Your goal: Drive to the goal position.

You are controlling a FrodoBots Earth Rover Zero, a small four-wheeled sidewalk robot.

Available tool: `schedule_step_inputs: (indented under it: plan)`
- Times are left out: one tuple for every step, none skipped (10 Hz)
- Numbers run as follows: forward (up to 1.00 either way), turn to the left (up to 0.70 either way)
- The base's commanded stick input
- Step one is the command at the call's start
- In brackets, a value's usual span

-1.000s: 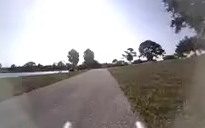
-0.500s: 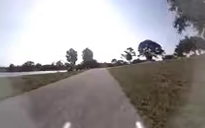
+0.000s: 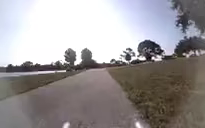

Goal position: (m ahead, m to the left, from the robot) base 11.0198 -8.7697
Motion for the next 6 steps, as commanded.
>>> schedule_step_inputs:
  plan:
    - [1.0,0.02]
    - [1.0,0.02]
    - [1.0,0.02]
    - [1.0,0.02]
    - [1.0,0.02]
    - [1.0,0.02]
